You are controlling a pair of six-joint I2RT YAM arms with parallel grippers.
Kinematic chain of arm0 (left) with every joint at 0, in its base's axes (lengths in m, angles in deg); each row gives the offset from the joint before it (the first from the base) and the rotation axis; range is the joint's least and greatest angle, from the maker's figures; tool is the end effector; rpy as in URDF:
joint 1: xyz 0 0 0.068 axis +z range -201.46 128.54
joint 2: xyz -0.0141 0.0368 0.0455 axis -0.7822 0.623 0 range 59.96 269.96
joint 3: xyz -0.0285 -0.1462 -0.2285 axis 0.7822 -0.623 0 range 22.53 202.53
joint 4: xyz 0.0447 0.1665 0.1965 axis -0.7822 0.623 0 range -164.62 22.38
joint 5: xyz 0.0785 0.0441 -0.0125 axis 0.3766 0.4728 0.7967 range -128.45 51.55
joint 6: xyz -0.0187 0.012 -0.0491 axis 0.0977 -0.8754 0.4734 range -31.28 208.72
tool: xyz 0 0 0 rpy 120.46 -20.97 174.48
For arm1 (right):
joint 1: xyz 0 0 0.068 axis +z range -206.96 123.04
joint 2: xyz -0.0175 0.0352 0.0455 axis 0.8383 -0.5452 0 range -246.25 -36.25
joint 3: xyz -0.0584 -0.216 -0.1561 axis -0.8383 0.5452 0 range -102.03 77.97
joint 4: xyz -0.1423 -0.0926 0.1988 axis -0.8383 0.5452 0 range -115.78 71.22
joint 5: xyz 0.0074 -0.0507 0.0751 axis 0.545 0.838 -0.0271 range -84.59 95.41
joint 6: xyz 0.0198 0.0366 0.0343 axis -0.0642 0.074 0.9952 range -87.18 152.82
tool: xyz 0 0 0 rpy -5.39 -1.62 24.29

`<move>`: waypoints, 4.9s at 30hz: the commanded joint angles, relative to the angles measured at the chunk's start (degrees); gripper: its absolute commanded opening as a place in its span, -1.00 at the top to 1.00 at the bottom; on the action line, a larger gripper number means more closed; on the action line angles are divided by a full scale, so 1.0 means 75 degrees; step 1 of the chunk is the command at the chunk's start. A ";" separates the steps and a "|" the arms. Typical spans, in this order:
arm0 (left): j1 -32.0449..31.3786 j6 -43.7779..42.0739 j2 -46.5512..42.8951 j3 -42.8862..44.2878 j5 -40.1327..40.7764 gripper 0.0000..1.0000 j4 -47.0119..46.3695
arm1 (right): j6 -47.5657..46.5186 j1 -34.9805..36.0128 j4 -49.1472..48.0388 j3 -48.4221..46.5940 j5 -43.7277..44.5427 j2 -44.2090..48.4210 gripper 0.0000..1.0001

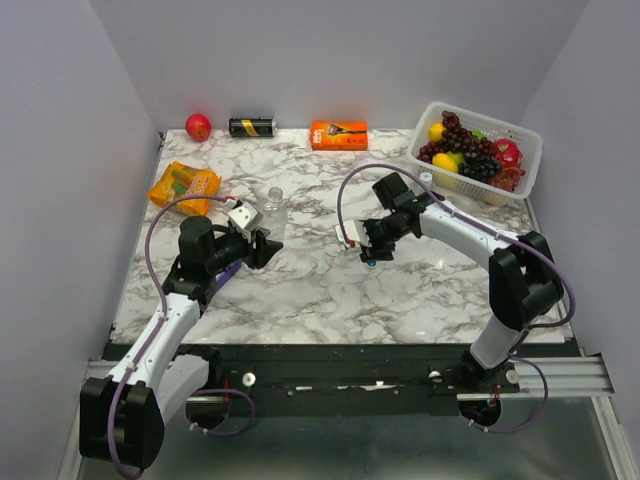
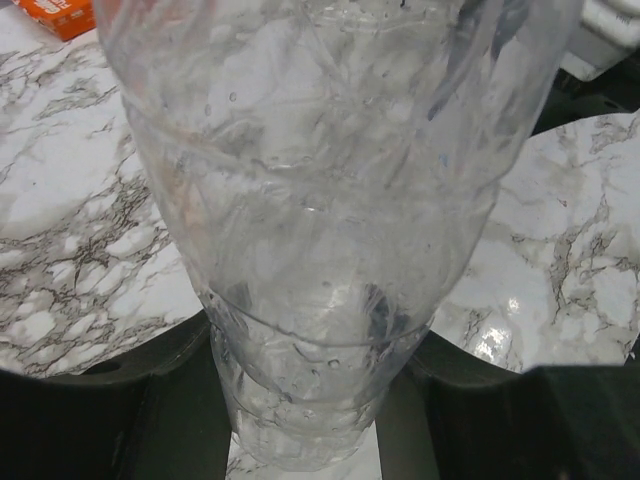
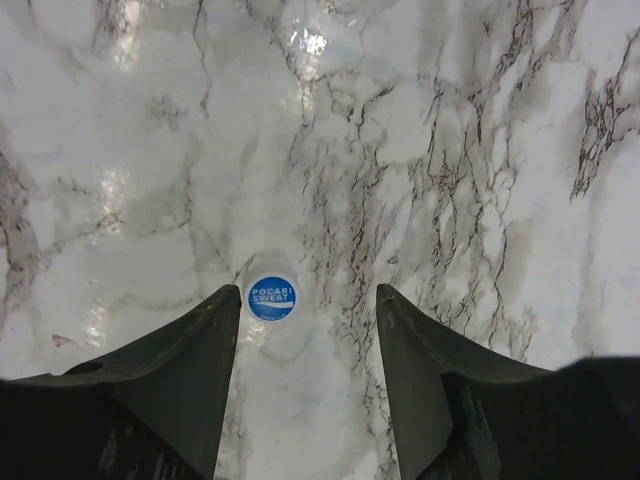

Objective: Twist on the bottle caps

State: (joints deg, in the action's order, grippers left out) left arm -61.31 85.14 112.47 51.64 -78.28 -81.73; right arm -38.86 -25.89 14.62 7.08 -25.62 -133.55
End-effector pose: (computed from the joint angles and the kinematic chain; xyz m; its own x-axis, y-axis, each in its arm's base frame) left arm 0.1983 -0.0576 0.2522 -0.2299 0.0885 -0.9692 0.7529 0.6473 -0.1194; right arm 0.2824 0.1916 0.2241 0.3375 -0.7464 -0.5736 -0.9410 -0.2526 -0.2249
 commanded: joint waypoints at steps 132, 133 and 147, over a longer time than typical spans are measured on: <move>-0.3140 -0.0930 0.1436 0.0432 0.4444 1.00 -0.1783 | 0.9370 0.1729 0.4023 -0.7503 0.0422 -0.2402 0.59; -0.3152 -0.0941 0.1459 0.0374 0.4432 1.00 -0.1666 | 0.9242 0.1705 0.4000 -0.7655 0.0480 -0.2402 0.43; -0.3012 -0.2194 0.1929 0.0397 0.1893 1.00 -0.0166 | 0.6353 0.1506 0.3167 -0.7626 -0.0615 -0.0049 -0.64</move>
State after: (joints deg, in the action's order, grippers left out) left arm -84.59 74.26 128.10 52.42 -51.68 -85.51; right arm 21.38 -14.74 39.27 -57.13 -21.71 -142.18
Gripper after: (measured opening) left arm 0.554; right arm 0.874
